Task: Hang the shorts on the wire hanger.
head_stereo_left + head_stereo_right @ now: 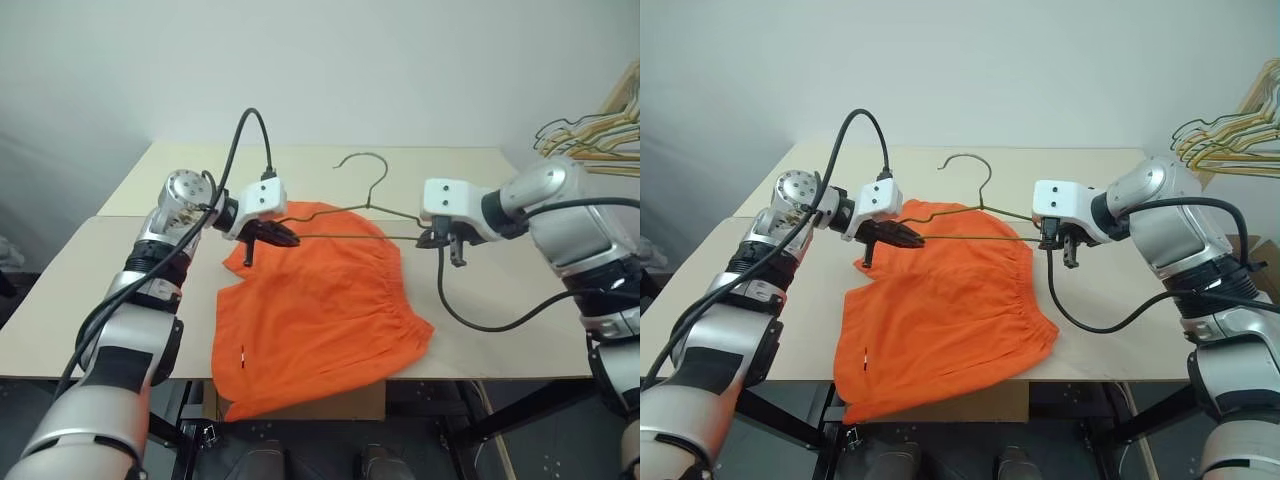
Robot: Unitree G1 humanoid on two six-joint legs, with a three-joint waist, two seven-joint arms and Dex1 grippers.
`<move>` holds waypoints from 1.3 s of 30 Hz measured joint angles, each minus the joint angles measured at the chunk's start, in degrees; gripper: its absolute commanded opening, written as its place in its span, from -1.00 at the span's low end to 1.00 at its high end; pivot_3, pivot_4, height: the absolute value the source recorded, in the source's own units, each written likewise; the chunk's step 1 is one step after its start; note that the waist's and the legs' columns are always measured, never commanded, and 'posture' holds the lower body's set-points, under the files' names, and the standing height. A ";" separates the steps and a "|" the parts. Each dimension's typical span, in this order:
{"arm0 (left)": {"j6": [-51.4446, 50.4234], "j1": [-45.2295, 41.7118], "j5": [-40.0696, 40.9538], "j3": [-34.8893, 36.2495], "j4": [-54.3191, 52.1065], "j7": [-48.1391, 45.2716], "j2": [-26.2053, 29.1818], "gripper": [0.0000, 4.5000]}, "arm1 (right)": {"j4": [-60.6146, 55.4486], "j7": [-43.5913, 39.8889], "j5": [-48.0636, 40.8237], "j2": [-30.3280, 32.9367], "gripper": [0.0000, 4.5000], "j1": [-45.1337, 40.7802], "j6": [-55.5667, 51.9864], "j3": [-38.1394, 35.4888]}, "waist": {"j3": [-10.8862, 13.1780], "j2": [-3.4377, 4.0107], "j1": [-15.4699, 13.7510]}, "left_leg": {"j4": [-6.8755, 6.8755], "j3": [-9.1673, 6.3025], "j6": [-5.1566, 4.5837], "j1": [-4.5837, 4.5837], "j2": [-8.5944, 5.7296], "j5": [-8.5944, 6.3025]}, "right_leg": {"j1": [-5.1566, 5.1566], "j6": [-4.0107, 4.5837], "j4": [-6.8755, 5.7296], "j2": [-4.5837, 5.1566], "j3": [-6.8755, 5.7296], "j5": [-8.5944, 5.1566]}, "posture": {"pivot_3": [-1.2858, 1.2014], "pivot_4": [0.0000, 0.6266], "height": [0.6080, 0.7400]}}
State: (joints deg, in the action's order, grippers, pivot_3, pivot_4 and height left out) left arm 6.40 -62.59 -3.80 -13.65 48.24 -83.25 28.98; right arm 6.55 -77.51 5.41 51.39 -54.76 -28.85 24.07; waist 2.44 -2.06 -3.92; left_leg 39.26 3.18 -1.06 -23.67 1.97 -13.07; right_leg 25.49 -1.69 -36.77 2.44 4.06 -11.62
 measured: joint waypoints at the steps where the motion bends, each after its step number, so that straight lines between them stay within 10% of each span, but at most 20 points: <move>1: 1.00 0.18 0.96 0.35 0.01 -0.86 -0.02 -0.67 | -0.76 -0.09 -0.05 0.42 -1.00 0.64 0.00 -0.16 | 0.00 0.00 -0.01 | 0.00 0.00 0.00 -0.01 0.00 0.00 | 0.00 0.00 0.00 0.00 0.00 0.00 | 0.14 -1.00 1.00; 12: 2.23 -1.48 8.28 9.27 2.48 4.28 -0.46 0.95 | -15.94 0.25 -12.83 10.30 -1.00 26.67 -21.67 -16.82 | 0.00 -0.01 -1.41 | 0.23 -0.07 0.00 -0.07 0.02 -0.01 | -0.04 -0.01 -0.03 0.00 -0.05 0.01 | 0.13 -1.00 1.00; 21: -13.74 16.40 23.33 12.32 -30.22 0.22 -0.76 0.98 | -13.99 10.62 -23.87 8.28 -1.00 38.67 -52.46 -31.49 | -0.06 0.08 -1.14 | 0.55 -0.04 0.01 0.42 0.09 0.00 | -0.47 -0.06 -0.24 -0.03 -0.02 -0.33 | 0.15 -1.00 1.00; 39: -23.40 24.76 28.38 11.45 -46.53 3.78 3.19 0.98 | -1.22 12.35 -37.30 10.14 -1.00 38.02 -59.88 -25.65 | -0.09 0.14 -0.31 | 0.52 -0.13 -0.01 0.51 0.05 0.00 | -0.67 -0.15 -0.06 -0.03 -0.02 -0.35 | 0.19 -1.00 1.00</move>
State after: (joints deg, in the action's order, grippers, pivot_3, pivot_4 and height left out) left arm -17.00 -37.83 24.58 -2.20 1.71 -79.47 32.18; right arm 5.33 -65.15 -31.89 61.53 -16.74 -88.72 -1.58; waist 2.35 -1.92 -4.23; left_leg 39.78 3.04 -1.07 -23.16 2.03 -13.07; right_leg 24.82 -1.84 -36.83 2.41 4.04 -11.96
